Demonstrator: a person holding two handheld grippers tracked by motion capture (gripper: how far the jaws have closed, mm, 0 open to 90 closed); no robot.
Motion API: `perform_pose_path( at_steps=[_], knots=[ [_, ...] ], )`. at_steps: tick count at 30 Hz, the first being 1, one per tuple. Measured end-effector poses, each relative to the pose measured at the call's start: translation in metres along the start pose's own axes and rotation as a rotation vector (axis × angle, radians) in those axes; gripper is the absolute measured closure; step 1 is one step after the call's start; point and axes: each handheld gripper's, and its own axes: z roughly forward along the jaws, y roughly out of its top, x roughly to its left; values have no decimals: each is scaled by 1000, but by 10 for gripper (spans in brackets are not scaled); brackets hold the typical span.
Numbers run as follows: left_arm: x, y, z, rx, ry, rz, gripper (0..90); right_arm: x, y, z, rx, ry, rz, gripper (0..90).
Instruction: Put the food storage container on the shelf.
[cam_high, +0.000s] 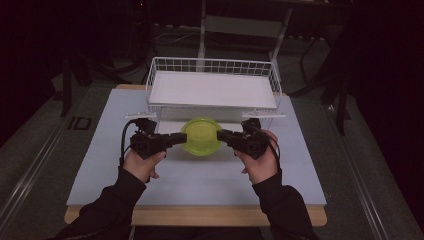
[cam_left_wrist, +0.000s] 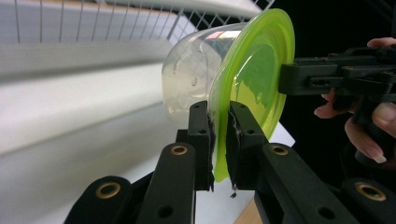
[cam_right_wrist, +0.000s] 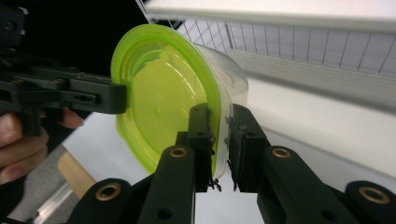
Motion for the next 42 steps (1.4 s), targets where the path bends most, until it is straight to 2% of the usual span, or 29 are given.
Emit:
perform_pose_path(
  at_steps=[6,13,14,15,17,18,22,26,28,30,35,37,39,40,41,42],
  knots=[
    [-5,27,-1,-26,-2,19,816,2,26,-11,-30,-13,-12,803],
    [-8,58,1,-46,-2,4,813,0,55,-18,-54,-29,-11,804],
    [-8,58,1,-46,-2,4,813,0,55,-18,-54,-29,-11,804],
    [-8,64,2,-44,10,2,812,-2,67,-17,-50,-36,-7,804],
    [-8,76,4,-43,29,-6,812,-4,74,-16,-49,-41,-2,804],
    [-8,76,4,-43,29,-6,811,-4,74,-16,-49,-41,-2,804],
    [-7,90,9,-26,74,-5,808,-10,87,-12,-41,-43,21,804],
    [-4,101,18,-9,115,-23,801,-13,96,-8,-34,-57,31,807],
    [-3,105,22,-11,117,-35,800,-16,99,-7,-34,-51,48,808],
    [-1,110,26,-12,119,-30,799,-24,105,-5,-26,-43,78,808],
    [3,114,33,-6,125,-41,794,-35,109,0,-8,-33,116,808],
    [6,116,36,-7,129,-51,792,-40,111,3,4,-12,148,808],
    [8,117,40,-6,135,-48,776,-44,113,6,14,-8,159,809],
    [9,118,41,-4,127,-56,772,-50,115,7,18,5,187,809],
    [10,119,43,-2,128,-59,772,-50,115,7,18,5,187,809],
    [10,119,45,3,131,-55,770,-56,115,10,26,16,207,808]
  ],
)
